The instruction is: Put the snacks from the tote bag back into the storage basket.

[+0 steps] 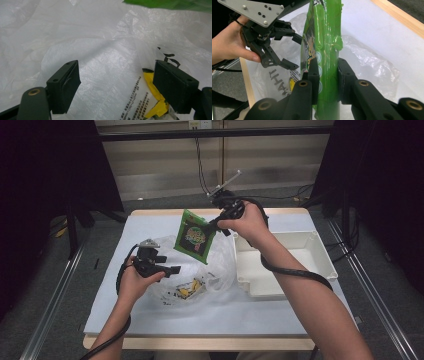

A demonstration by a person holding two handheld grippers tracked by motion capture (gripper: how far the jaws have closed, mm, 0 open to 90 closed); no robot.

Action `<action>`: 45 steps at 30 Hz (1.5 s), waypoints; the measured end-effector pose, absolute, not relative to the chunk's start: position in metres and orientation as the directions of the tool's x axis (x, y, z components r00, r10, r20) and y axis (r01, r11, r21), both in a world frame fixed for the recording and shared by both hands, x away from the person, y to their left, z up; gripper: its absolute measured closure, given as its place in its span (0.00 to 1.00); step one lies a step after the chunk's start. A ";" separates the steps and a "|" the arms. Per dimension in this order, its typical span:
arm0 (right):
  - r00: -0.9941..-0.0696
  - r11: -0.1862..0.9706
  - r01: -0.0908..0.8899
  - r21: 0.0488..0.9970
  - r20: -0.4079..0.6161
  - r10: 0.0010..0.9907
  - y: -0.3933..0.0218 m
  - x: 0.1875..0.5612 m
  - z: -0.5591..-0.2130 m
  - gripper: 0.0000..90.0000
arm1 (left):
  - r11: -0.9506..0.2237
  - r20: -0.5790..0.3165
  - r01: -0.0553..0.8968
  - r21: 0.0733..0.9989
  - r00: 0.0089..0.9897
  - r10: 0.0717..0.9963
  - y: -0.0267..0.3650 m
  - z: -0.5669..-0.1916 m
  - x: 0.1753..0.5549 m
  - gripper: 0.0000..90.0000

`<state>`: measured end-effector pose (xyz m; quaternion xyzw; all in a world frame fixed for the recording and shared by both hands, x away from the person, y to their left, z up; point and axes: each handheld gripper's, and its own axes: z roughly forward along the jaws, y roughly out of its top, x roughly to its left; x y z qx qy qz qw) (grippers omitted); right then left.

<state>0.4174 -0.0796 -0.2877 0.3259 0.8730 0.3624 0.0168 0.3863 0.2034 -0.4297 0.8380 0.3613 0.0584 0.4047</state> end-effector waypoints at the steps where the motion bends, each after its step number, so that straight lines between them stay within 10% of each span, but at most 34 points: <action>1: -0.787 0.527 0.557 0.642 0.205 0.582 -0.081 0.417 -0.287 0.85 | -0.415 -0.198 0.558 0.718 0.736 0.647 0.203 -0.430 0.387 0.24; 45: -0.756 0.561 0.580 0.591 0.132 0.642 -0.203 0.419 -0.272 0.85 | -0.427 -0.200 0.554 0.715 0.747 0.634 0.196 -0.431 0.389 0.23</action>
